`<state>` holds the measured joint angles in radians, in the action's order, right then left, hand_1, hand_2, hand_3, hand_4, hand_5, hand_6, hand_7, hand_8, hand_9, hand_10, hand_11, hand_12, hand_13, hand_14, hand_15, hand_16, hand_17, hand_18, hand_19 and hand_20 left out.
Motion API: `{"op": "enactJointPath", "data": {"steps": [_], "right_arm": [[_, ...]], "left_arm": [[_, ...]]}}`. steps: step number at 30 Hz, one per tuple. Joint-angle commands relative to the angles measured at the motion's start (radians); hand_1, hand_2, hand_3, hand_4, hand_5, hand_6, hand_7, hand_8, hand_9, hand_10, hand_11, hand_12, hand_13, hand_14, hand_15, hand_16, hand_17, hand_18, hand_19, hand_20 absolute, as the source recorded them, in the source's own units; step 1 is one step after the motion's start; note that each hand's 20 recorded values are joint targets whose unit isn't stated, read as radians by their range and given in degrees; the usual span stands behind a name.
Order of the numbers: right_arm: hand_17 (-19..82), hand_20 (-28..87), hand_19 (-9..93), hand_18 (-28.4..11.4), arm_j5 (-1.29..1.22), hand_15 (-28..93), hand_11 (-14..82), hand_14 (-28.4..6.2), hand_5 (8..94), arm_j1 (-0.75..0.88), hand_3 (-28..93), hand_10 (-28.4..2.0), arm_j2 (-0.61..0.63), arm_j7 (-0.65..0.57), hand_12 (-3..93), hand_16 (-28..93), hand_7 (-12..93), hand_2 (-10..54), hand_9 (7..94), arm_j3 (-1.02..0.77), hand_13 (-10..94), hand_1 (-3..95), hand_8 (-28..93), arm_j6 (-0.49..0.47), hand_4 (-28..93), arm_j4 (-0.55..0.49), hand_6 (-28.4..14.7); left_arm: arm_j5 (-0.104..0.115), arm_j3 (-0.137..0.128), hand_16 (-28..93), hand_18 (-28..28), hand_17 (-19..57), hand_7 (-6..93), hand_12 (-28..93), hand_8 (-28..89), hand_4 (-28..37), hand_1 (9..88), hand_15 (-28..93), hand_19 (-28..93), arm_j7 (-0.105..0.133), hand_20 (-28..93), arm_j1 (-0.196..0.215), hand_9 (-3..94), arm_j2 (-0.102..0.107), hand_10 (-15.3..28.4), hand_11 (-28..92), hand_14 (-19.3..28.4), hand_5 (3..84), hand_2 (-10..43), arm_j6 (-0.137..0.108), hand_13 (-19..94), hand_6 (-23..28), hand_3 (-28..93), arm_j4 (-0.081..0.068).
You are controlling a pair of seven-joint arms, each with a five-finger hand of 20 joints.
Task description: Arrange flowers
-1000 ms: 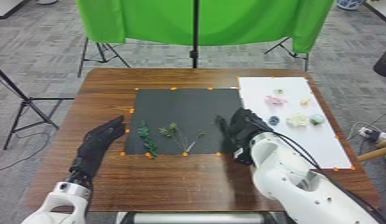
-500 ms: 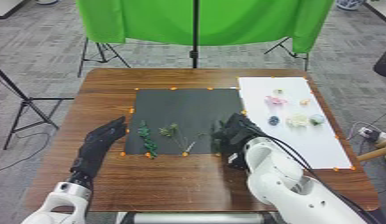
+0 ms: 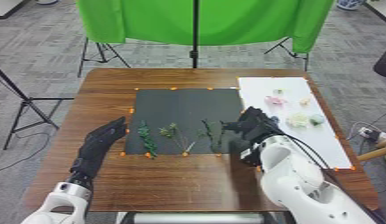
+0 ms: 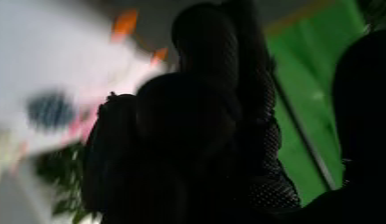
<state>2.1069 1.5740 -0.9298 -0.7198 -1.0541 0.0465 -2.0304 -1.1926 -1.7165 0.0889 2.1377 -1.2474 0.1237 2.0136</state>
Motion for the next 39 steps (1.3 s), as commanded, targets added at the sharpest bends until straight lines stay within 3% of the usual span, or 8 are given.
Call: {"op": "enactJointPath", "data": {"steps": [1, 8, 14, 22, 25, 29, 34, 39], "right_arm": [[61, 51, 93, -12.4, 0.18, 57, 26.5, -7.1, 66.0, -0.054, 61, -16.7, 0.089, -0.057, 27.3, 34, 17, -9.5, 72.5, -0.047, 85, 37.2, -4, 0.076, -14, 0.081, -4.1], [58, 50, 93, -13.5, 0.161, 60, 22.3, -9.0, 56.1, -0.086, 62, -18.8, 0.113, -0.099, 26.7, 33, 12, -9.5, 64.0, -0.038, 79, 36.9, -5, -0.025, -14, 0.152, -3.7], [58, 48, 93, -13.2, 0.136, 60, 22.9, -8.8, 56.5, -0.062, 61, -18.5, 0.113, -0.095, 27.0, 32, 11, -9.5, 64.9, -0.028, 80, 37.6, -5, -0.051, -15, 0.186, -3.2], [63, 49, 93, -10.9, 0.144, 59, 28.0, -5.2, 65.0, -0.075, 61, -13.6, 0.117, -0.043, 26.8, 31, 16, -9.5, 75.6, 0.036, 87, 45.8, -6, 0.044, -18, 0.229, -0.9], [65, 50, 93, -9.8, 0.158, 58, 24.4, -3.8, 68.0, -0.092, 59, -12.3, 0.117, -0.024, 32.7, 32, 17, -9.5, 80.8, 0.063, 89, 51.0, 2, 0.088, -20, 0.251, -0.6], [66, 51, 93, -9.2, 0.168, 56, 19.6, -2.6, 73.8, -0.108, 42, -10.6, 0.121, -0.003, 38.8, 33, 16, -9.5, 86.6, 0.088, 91, 62.4, 14, 0.146, -14, 0.265, -1.1], [69, 53, 93, -8.9, 0.148, 56, 21.2, -1.4, 80.3, -0.149, 49, -8.9, 0.122, 0.005, 39.2, 33, 21, -9.5, 92.1, 0.104, 94, 64.1, 17, 0.142, -17, 0.266, 0.2], [69, 53, 93, -8.8, 0.123, 57, 21.9, -1.3, 81.4, -0.197, 50, -8.9, 0.145, 0.025, 38.7, 33, 21, -9.5, 92.7, 0.098, 94, 64.7, 17, 0.129, -17, 0.199, 0.0]], "left_arm": [[-0.007, 0.001, 6, 13.5, -0.2, 3.4, 16, -4, -18.3, 25.5, 9, 3, -0.016, 18, 0.006, 37.3, -0.008, 11.6, 9, 16.3, 41.4, -3.7, 0.014, 28, 4.8, 64, -0.003], [-0.011, 0.003, 6, 13.6, -0.2, 3.6, 16, -4, -18.3, 25.4, 9, 3, -0.009, 18, 0.005, 37.3, -0.004, 11.6, 9, 16.3, 41.3, -3.7, 0.009, 28, 4.6, 64, -0.003], [-0.006, 0.012, 6, 13.6, -0.2, 4.0, 16, -4, -18.4, 25.6, 9, 3, 0.021, 18, 0.01, 37.5, 0.002, 11.8, 9, 16.3, 41.6, -3.6, -0.037, 29, 4.6, 64, -0.002], [0.078, 0.086, 6, 13.4, 1.4, 7.7, 16, -5, -18.8, 25.7, 14, 4, 0.211, 18, 0.0, 41.5, 0.026, 12.6, 14, 16.1, 45.4, -4.1, -0.313, 32, 4.5, 66, -0.015], [0.098, 0.08, 5, 13.3, 1.8, 9.3, 16, -5, -19.0, 25.6, 15, 4, 0.237, 18, -0.003, 42.4, 0.027, 12.6, 16, 16.0, 46.0, -4.6, -0.354, 32, 4.2, 67, -0.016], [0.115, 0.057, 5, 13.1, 2.0, 10.0, 16, -5, -19.4, 25.6, 16, 4, 0.249, 19, -0.002, 42.8, 0.024, 12.5, 16, 15.8, 46.4, -4.8, -0.367, 32, 4.1, 68, -0.014], [0.138, 0.03, 4, 13.0, 2.1, 10.2, 15, -6, -19.7, 25.4, 16, 4, 0.251, 19, 0.014, 42.9, 0.023, 12.5, 17, 15.7, 46.6, -4.9, -0.362, 32, 4.1, 68, -0.005], [0.133, -0.026, 4, 12.9, 2.1, 9.8, 15, -6, -19.9, 25.0, 15, 3, 0.203, 19, 0.045, 42.3, 0.029, 12.3, 16, 15.6, 46.1, -5.2, -0.278, 32, 4.0, 69, 0.009]]}}
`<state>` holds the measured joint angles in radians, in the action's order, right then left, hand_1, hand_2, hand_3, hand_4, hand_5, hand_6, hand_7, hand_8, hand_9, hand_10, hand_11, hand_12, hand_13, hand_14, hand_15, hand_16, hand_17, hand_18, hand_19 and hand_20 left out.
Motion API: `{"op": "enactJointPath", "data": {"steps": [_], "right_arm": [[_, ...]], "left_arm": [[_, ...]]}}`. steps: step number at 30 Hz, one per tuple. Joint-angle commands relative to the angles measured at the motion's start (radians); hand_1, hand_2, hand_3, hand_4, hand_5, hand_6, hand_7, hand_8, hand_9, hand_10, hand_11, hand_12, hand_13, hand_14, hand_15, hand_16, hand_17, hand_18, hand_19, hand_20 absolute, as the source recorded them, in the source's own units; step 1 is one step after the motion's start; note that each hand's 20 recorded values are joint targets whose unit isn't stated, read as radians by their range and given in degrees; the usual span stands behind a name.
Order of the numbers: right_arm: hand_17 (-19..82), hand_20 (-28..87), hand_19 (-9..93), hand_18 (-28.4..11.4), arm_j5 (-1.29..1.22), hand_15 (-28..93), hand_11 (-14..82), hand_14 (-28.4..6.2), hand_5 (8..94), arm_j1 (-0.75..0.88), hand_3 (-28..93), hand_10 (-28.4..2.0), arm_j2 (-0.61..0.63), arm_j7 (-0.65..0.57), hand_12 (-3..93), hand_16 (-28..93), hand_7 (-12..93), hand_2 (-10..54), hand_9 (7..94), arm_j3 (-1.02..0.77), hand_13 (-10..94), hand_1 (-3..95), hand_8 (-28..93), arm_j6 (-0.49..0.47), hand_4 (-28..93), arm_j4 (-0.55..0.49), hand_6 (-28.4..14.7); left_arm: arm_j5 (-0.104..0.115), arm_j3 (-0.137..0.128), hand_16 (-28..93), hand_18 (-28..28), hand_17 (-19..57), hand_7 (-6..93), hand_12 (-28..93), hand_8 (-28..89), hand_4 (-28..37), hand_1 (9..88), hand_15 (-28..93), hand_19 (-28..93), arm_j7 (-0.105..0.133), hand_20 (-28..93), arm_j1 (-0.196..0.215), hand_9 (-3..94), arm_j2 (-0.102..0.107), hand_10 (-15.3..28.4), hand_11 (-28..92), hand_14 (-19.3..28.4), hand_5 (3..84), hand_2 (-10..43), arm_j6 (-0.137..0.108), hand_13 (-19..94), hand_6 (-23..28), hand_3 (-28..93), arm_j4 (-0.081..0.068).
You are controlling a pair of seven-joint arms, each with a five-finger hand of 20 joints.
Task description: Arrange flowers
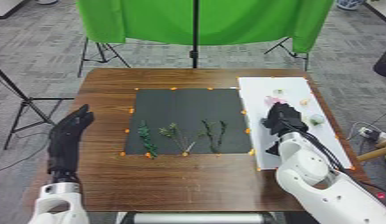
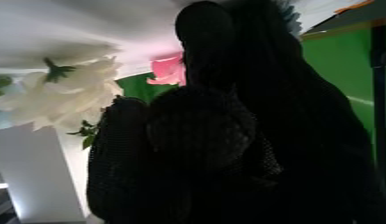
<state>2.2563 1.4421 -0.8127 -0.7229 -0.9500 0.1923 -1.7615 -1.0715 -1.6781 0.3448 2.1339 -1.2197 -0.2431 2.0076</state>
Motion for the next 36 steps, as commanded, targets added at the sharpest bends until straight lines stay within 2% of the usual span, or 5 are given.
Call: {"op": "enactJointPath", "data": {"steps": [1, 5, 10, 15, 36], "right_arm": [[69, 53, 93, -8.8, -0.03, 57, 21.9, -1.3, 81.6, -0.083, 50, -9.0, 0.033, 0.037, 38.7, 33, 21, -9.5, 92.7, -0.001, 94, 64.6, 17, -0.018, -16, -0.087, -0.1], [69, 53, 93, -8.8, -0.117, 57, 21.9, -1.3, 81.7, -0.222, 50, -9.1, 0.032, 0.107, 38.8, 33, 20, -9.5, 92.7, 0.075, 94, 64.5, 17, -0.031, -16, -0.144, -0.2], [69, 53, 93, -8.8, -0.282, 57, 21.8, -1.3, 81.8, -0.5, 51, -9.1, -0.069, 0.248, 38.8, 33, 20, -9.5, 92.7, 0.288, 94, 64.3, 18, -0.047, -16, -0.12, -0.3], [69, 53, 93, -8.7, -0.345, 57, 21.7, -1.3, 81.7, -0.683, 51, -9.2, -0.245, 0.353, 38.9, 33, 20, -9.5, 92.6, 0.473, 94, 64.1, 18, -0.103, -16, -0.04, -0.2], [69, 53, 93, -8.8, -0.345, 56, 28.6, -1.3, 80.5, -0.808, 53, -9.7, -0.536, 0.366, 37.3, 34, 21, -9.5, 90.6, 0.741, 94, 61.6, 17, -0.321, -17, 0.268, 0.4]], "left_arm": [[0.006, -0.082, 4, 12.8, 2.1, 9.6, 15, -6, -19.9, 24.9, 14, 3, -0.073, 18, 0.056, 41.9, 0.002, 12.3, 16, 15.6, 45.9, -5.3, 0.119, 31, 4.1, 69, 0.018], [0.001, -0.112, 4, 12.8, 1.9, 7.8, 15, -5, -19.7, 24.8, 12, 2, -0.093, 18, 0.088, 40.7, 0.01, 12.1, 14, 15.3, 44.9, -4.9, 0.137, 30, 4.3, 68, 0.026], [0.06, -0.106, 5, 12.6, 1.7, 5.5, 15, -5, -26.6, 18.5, 8, 2, -0.083, 17, 0.108, 40.3, 0.01, 12.2, 11, 15.1, 44.6, -0.3, 0.093, 30, 4.7, 66, 0.028], [0.068, -0.102, 5, 12.1, 1.8, 3.4, 14, -5, -28.3, 14.5, 7, 1, -0.102, 17, 0.108, 40.4, 0.02, 12.7, 10, 15.0, 44.4, 10.1, 0.069, 29, 5.2, 58, 0.037], [0.076, -0.053, 5, 11.8, 1.6, 2.9, 14, -5, -28.3, 14.8, 7, 2, -0.076, 17, 0.08, 39.9, 0.055, 13.0, 10, 14.9, 43.6, 15.9, 0.058, 29, 6.2, 56, 0.04]]}}
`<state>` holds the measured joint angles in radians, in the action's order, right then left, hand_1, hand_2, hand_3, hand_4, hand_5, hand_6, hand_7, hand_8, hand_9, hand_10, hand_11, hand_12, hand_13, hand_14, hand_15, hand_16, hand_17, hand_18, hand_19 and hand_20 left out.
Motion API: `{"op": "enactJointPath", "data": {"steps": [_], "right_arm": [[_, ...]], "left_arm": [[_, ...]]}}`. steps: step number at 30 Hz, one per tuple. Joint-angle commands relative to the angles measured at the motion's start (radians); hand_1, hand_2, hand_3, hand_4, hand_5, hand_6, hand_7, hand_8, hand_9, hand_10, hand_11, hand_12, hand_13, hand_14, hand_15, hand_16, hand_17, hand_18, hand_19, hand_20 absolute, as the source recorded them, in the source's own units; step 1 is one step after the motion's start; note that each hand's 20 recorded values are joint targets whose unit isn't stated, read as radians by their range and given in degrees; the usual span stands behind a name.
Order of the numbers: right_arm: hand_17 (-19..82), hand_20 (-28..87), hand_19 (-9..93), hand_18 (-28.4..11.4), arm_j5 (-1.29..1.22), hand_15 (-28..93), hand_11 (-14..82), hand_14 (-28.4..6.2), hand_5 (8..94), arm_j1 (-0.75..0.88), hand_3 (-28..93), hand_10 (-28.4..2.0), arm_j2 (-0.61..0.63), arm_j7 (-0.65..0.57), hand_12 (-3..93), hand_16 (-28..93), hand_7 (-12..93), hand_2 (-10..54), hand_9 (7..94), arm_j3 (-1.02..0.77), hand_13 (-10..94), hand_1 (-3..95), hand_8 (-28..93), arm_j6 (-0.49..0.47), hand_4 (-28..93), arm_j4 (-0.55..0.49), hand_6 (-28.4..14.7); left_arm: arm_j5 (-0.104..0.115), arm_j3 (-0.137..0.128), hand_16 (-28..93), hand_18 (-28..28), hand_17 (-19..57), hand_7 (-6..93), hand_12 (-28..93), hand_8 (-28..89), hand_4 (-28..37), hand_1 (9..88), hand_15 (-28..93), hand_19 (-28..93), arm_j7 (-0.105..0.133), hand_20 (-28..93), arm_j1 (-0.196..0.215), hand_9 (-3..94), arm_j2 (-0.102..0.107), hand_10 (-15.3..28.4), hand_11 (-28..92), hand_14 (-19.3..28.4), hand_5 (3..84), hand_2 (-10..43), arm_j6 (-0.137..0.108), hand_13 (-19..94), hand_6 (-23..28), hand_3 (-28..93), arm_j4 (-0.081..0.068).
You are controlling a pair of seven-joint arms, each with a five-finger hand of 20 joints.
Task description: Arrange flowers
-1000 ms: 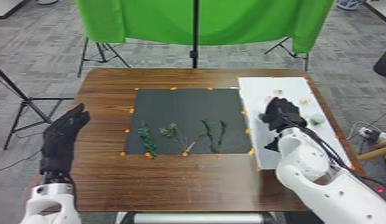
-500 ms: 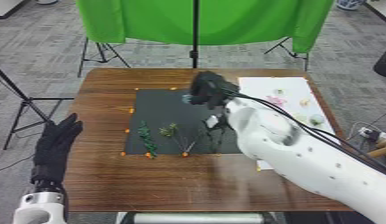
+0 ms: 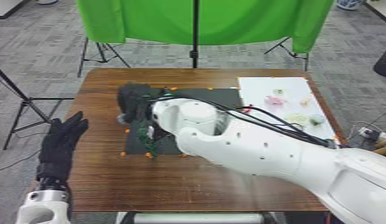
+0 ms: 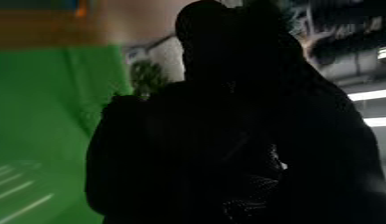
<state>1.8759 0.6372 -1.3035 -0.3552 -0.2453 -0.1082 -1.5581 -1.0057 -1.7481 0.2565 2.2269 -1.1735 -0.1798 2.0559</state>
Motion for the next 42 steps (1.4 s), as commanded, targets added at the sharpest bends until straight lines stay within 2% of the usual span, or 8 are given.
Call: {"op": "enactJointPath", "data": {"steps": [1, 13, 17, 19, 21, 26, 32, 42], "right_arm": [[69, 53, 93, -8.9, 0.04, 56, 29.1, -1.3, 80.5, -0.002, 53, -9.7, -0.048, -0.007, 37.0, 34, 21, -9.5, 90.5, 0.04, 94, 61.5, 17, -0.019, -17, 0.072, 0.5], [69, 54, 93, -9.1, 0.073, 56, 33.2, -1.3, 80.6, 0.02, 53, -9.8, -0.063, -0.044, 34.7, 34, 21, -9.5, 89.8, 0.071, 94, 60.9, 16, -0.069, -17, 0.141, 0.4], [69, 54, 93, -9.2, 0.077, 56, 33.8, -1.3, 80.6, 0.027, 53, -9.8, -0.062, -0.05, 34.1, 34, 21, -9.5, 89.6, 0.069, 94, 60.8, 16, -0.07, -17, 0.151, 0.4], [69, 54, 93, -9.3, 0.076, 56, 34.0, -1.4, 80.6, 0.027, 53, -9.9, -0.059, -0.054, 33.8, 34, 21, -9.5, 89.5, 0.071, 94, 60.7, 16, -0.064, -17, 0.153, 0.4], [69, 54, 93, -9.3, 0.073, 56, 34.3, -1.4, 80.6, 0.027, 53, -10.0, -0.056, -0.056, 33.6, 34, 21, -9.5, 89.5, 0.072, 94, 60.6, 16, -0.059, -17, 0.155, 0.4], [69, 54, 93, -9.4, 0.07, 56, 34.9, -1.4, 80.1, 0.028, 54, -10.0, -0.048, -0.069, 33.3, 34, 20, -9.5, 88.9, 0.067, 94, 60.1, 16, -0.055, -17, 0.148, 0.4], [69, 54, 93, -9.3, 0.06, 55, 34.9, -1.5, 78.3, 0.025, 53, -10.3, -0.034, -0.079, 33.5, 35, 18, -9.5, 88.3, 0.057, 94, 58.5, 15, -0.053, -16, 0.142, -0.3], [68, 53, 93, -9.1, 0.034, 55, 37.8, -1.6, 75.5, 0.03, 50, -10.8, -0.004, -0.078, 28.7, 35, 16, -9.5, 86.5, 0.012, 94, 55.1, 12, -0.058, -14, 0.114, -1.4]], "left_arm": [[0.01, 0.023, 5, 11.8, 1.6, 2.9, 14, -5, -28.3, 14.5, 7, 2, 0.011, 17, -0.022, 39.9, 0.011, 13.0, 10, 14.9, 43.5, 15.8, -0.002, 29, 6.1, 56, -0.014], [0.01, 0.055, 5, 12.1, 1.6, 3.4, 14, -5, -28.3, 14.3, 8, 2, 0.038, 17, -0.043, 39.7, 0.007, 12.8, 10, 15.2, 43.2, 13.4, 0.007, 29, 6.1, 58, -0.035], [-0.007, 0.057, 5, 12.3, 1.6, 3.4, 14, -5, -28.2, 16.2, 9, 2, 0.088, 17, -0.05, 39.6, 0.004, 12.7, 10, 15.1, 42.7, 3.5, 0.01, 29, 6.3, 63, -0.057], [0.0, 0.052, 5, 12.4, 1.7, 3.8, 14, -5, -25.5, 23.2, 9, 2, 0.094, 17, -0.048, 39.6, 0.002, 12.4, 11, 15.0, 41.7, -6.4, 0.025, 29, 6.2, 67, -0.064], [0.007, 0.049, 5, 12.9, 1.8, 4.6, 15, -5, -21.5, 27.6, 8, 2, 0.098, 17, -0.041, 39.0, -0.001, 11.9, 11, 14.7, 40.3, -9.3, 0.031, 29, 5.8, 65, -0.068], [0.059, 0.047, 6, 13.9, 1.5, 4.8, 15, -5, -20.2, 28.9, 7, 1, 0.115, 17, -0.026, 38.1, -0.009, 11.3, 10, 14.5, 39.1, -9.5, 0.033, 28, 5.4, 64, -0.075], [0.085, 0.038, 6, 13.9, 1.3, 4.7, 15, -5, -21.9, 25.0, 7, 1, 0.135, 17, -0.008, 38.1, -0.018, 11.3, 10, 14.5, 39.5, -9.5, 0.033, 28, 5.1, 66, -0.082], [0.081, 0.035, 7, 13.7, 1.3, 4.7, 16, -5, -23.2, 24.5, 7, 1, 0.125, 18, 0.005, 38.3, -0.025, 11.2, 10, 14.6, 39.8, -9.5, 0.044, 28, 5.0, 66, -0.078]]}}
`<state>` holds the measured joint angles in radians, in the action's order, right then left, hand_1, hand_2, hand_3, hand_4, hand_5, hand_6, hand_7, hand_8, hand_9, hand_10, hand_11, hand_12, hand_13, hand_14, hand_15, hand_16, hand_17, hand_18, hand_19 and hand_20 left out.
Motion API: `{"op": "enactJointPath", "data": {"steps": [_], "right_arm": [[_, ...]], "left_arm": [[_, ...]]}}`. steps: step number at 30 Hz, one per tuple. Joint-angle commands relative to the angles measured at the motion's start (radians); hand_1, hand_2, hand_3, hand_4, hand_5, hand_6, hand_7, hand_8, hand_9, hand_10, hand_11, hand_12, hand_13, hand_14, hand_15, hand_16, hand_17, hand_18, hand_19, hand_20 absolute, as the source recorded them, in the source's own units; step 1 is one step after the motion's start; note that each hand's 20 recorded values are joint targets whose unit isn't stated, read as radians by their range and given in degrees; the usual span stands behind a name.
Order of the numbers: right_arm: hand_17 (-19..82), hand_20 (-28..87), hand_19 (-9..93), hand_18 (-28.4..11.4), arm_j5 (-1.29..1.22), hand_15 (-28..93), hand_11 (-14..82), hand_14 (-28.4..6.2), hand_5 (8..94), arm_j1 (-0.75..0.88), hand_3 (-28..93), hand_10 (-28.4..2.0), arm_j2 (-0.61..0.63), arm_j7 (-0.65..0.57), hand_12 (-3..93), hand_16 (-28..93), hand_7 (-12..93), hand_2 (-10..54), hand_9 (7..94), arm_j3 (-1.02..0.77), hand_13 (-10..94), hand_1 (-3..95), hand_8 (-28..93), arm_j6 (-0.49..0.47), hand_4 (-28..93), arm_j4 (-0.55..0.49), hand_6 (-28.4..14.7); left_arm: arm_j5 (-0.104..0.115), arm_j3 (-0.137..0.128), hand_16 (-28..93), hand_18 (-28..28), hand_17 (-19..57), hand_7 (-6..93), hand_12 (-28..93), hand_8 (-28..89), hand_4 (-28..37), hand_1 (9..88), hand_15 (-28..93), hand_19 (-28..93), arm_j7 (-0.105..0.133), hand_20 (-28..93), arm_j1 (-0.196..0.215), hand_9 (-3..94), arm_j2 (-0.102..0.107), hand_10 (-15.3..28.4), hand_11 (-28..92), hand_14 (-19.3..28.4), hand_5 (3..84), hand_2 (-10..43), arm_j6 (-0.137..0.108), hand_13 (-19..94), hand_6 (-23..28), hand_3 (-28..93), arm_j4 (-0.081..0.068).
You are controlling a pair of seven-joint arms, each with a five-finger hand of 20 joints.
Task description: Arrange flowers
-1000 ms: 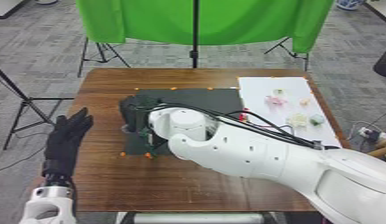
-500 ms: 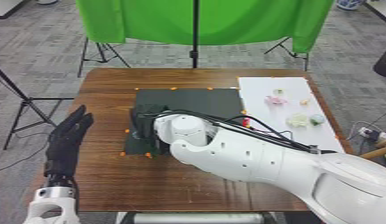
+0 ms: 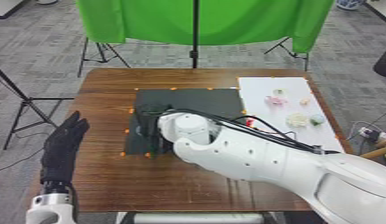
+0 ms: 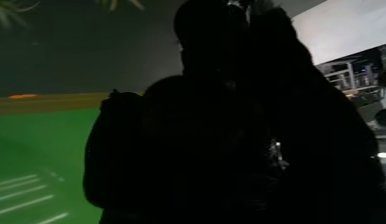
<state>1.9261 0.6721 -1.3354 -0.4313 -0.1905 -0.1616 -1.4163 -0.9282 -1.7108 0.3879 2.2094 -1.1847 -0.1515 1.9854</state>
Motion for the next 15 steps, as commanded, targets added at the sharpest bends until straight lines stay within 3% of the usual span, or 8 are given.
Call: {"op": "enactJointPath", "data": {"steps": [1, 10, 15], "right_arm": [[68, 53, 93, -9.1, -0.019, 55, 37.9, -1.6, 75.1, -0.005, 52, -10.8, 0.032, -0.001, 28.6, 35, 15, -9.5, 86.4, -0.045, 94, 53.8, 12, -0.004, -15, -0.034, -1.5], [68, 53, 93, -9.3, -0.037, 55, 38.1, -1.8, 73.7, 0.006, 57, -11.0, 0.066, 0.0, 28.5, 35, 15, -9.5, 85.9, -0.089, 93, 48.8, 8, -0.016, -17, -0.079, -1.4], [67, 52, 93, -9.4, -0.049, 54, 37.4, -2.3, 72.7, 0.054, 59, -11.1, 0.196, -0.006, 28.4, 35, 15, -9.5, 85.1, -0.237, 92, 47.1, 6, 0.01, -17, -0.248, -1.7]], "left_arm": [[0.002, -0.002, 7, 13.7, 1.2, 4.7, 16, -5, -23.3, 24.4, 7, 1, -0.007, 18, 0.022, 38.3, -0.015, 11.2, 10, 14.6, 39.8, -9.5, 0.018, 28, 5.0, 67, -0.009], [-0.004, 0.001, 7, 13.7, 1.1, 4.6, 16, -5, -23.5, 24.3, 7, 1, -0.022, 18, 0.019, 38.3, -0.017, 11.1, 10, 14.7, 40.0, -9.5, 0.026, 29, 5.0, 66, -0.005], [-0.005, -0.003, 7, 13.7, 1.1, 4.6, 16, -5, -23.3, 24.2, 7, 1, -0.024, 18, 0.025, 38.3, -0.025, 11.1, 10, 14.8, 40.0, -9.5, 0.029, 29, 4.9, 67, -0.003]]}}
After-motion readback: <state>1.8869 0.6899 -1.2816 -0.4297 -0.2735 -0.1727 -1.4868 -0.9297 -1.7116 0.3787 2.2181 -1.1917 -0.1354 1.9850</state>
